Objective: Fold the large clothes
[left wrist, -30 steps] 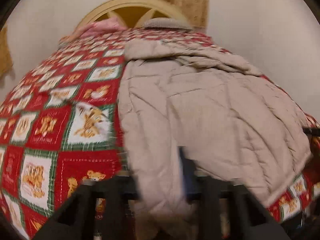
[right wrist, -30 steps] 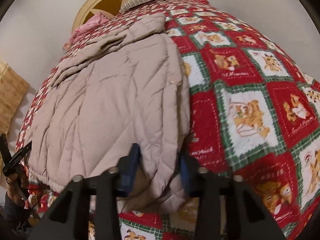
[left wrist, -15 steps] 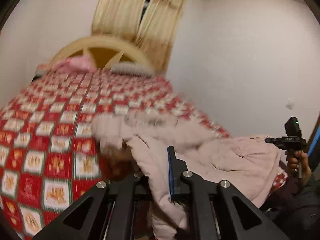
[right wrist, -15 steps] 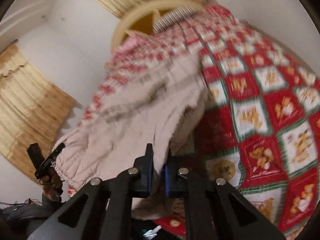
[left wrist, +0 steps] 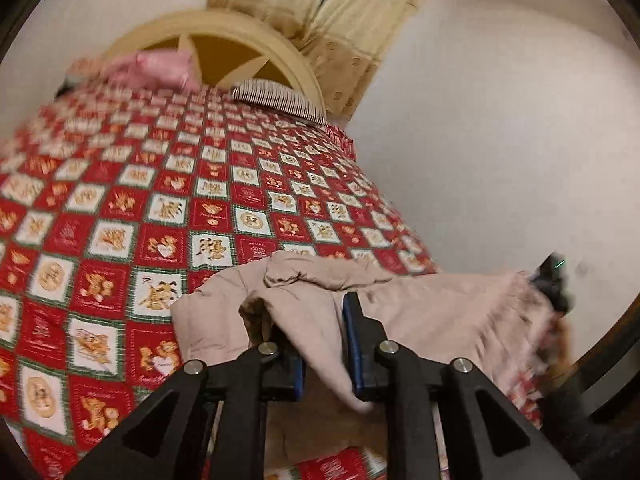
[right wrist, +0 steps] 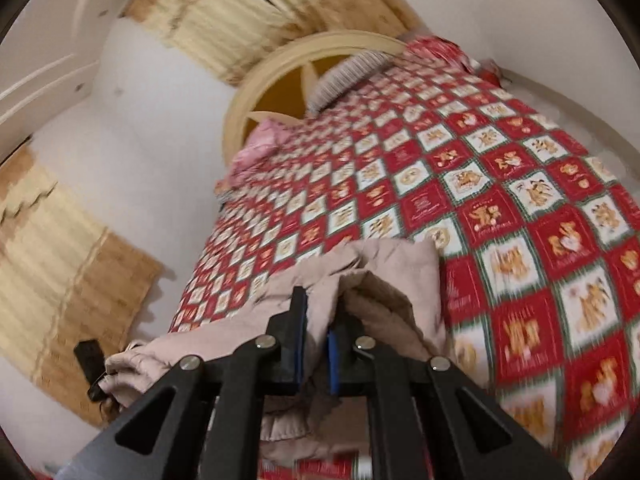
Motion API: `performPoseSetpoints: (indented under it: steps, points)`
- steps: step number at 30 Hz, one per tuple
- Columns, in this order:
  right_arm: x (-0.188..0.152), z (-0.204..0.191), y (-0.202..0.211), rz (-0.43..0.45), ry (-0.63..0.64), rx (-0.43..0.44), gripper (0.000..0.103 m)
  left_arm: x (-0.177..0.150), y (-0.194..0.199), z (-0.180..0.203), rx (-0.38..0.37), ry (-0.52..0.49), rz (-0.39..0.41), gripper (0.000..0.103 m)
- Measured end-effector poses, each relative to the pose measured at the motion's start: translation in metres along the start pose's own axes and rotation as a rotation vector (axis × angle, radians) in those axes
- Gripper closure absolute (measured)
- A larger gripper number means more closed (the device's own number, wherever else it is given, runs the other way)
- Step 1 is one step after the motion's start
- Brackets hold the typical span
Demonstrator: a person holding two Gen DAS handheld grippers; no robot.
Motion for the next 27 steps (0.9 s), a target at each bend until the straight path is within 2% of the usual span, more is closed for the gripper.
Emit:
performPoseSetpoints:
  steps: [1, 5, 6, 8, 9, 11, 13, 16, 19, 21, 22, 24, 27]
  points:
    - [0.009, 0.005, -0.015, -0.009, -0.014, -0.021, 0.092, 0.005, -0.001, -0.006, -0.021, 0.016, -0.013, 0.081]
    - [0.030, 0.025, -0.059, -0.040, -0.052, -0.071, 0.092, 0.014, -0.001, -0.016, -0.008, 0.019, -0.027, 0.079]
    - [0.032, 0.030, -0.066, -0.044, -0.057, -0.083, 0.092, 0.017, 0.000, -0.019, 0.031, 0.017, -0.004, 0.074]
    - [0.034, 0.042, -0.086, -0.054, -0.078, -0.113, 0.092, 0.025, 0.010, -0.027, 0.159, -0.004, 0.070, 0.035]
    - [0.036, 0.050, -0.098, -0.063, -0.100, -0.127, 0.092, 0.027, 0.017, -0.033, 0.197, 0.004, 0.122, 0.030]
    - [0.036, 0.059, -0.119, -0.082, -0.107, -0.141, 0.092, 0.026, 0.019, -0.035, 0.231, 0.013, 0.200, 0.029]
    - [0.038, 0.061, -0.137, -0.084, -0.090, -0.154, 0.092, 0.022, 0.002, -0.025, 0.286, -0.007, 0.202, 0.029]
    - [0.038, 0.055, -0.156, -0.071, -0.053, -0.195, 0.092, 0.014, -0.052, 0.016, 0.311, -0.159, 0.189, 0.029]
    - [0.034, 0.058, -0.164, -0.047, -0.048, -0.233, 0.092, 0.002, -0.138, 0.071, 0.371, -0.399, 0.143, 0.026]
    - [0.030, 0.061, -0.169, -0.040, -0.045, -0.266, 0.092, -0.003, -0.186, 0.092, 0.414, -0.495, 0.112, 0.026]
    - [0.028, 0.062, -0.168, -0.034, -0.038, -0.284, 0.092, -0.007, -0.211, 0.100, 0.452, -0.540, 0.094, 0.026]
    - [0.026, 0.061, -0.168, -0.022, -0.028, -0.307, 0.089, -0.015, -0.262, 0.107, 0.581, -0.639, 0.065, 0.026]
    - [0.022, 0.042, -0.150, 0.048, 0.013, -0.341, 0.070, -0.019, -0.313, 0.093, 0.720, -0.673, 0.021, 0.026]
Point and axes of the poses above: each gripper's, at about its wrist camera, not at the fingertips, and y roughly against the way its jaws point, z to its right, x to its top, the point moved 1 cm from there along -y, roughly the way its jaws point, and after that the axes turned 1 degree about y, right-handed, at the moved point
